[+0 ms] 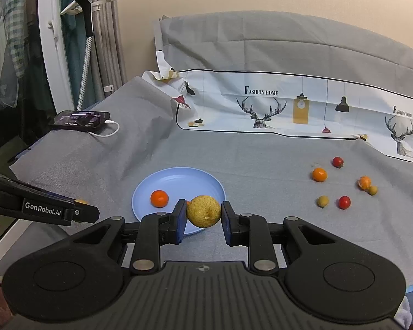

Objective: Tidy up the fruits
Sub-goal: 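Carry both held yellow fruits over the blue plate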

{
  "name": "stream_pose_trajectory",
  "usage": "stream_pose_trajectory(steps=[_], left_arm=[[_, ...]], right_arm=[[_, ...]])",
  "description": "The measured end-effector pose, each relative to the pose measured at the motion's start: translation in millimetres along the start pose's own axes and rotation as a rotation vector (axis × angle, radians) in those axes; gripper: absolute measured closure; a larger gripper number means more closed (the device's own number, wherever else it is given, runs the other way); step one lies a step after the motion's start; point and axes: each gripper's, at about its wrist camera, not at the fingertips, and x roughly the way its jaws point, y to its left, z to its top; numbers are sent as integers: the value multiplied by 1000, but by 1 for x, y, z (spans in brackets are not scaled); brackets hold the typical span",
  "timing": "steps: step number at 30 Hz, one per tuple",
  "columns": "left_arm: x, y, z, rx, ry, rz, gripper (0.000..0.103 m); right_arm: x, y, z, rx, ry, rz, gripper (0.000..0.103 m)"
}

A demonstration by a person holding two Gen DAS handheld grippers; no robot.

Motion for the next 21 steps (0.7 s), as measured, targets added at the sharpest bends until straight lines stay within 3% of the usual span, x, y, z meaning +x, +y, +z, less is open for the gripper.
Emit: stream_pose_trajectory(steps=[21], left_arm=[[12, 6, 7, -23, 16, -3, 73]], right_arm=[[16, 0, 0, -10, 42, 5, 75]])
